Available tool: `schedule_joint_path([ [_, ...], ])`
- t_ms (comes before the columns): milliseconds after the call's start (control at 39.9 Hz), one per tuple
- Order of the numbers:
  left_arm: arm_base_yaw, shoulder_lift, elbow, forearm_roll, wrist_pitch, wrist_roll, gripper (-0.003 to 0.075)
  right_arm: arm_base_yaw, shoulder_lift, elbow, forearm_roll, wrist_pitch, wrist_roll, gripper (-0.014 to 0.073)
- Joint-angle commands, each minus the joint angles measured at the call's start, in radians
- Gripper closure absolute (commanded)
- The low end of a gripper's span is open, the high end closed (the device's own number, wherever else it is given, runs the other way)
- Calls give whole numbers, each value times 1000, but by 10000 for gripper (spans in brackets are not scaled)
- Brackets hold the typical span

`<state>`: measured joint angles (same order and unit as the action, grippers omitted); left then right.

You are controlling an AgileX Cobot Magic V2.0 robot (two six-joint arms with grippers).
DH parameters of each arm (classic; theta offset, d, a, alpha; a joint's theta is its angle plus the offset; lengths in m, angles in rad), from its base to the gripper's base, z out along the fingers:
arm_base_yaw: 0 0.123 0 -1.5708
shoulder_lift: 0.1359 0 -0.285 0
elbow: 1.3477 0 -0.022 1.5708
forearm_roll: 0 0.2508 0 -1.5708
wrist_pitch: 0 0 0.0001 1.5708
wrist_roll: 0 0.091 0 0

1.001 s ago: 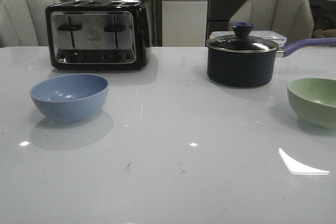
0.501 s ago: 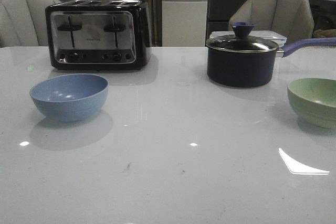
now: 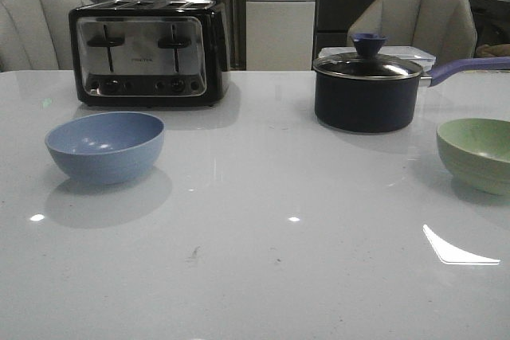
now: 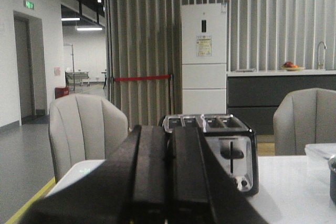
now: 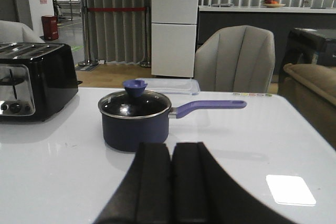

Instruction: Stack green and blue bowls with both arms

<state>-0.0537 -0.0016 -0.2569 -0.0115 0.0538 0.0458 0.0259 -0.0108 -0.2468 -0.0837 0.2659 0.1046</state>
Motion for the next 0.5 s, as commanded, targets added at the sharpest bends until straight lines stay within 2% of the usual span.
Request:
schedule_joint_path([
  [0, 1, 62, -144, -6, 28, -4, 623, -3, 48, -106, -48, -4, -1, 535],
  [250, 1, 283, -375, -6, 291, -4, 623, -3, 262, -305, -38, 155, -1, 535],
  [476, 1, 465, -402, -6, 455, -4, 623, -3, 494, -355, -38, 223, -1, 535],
])
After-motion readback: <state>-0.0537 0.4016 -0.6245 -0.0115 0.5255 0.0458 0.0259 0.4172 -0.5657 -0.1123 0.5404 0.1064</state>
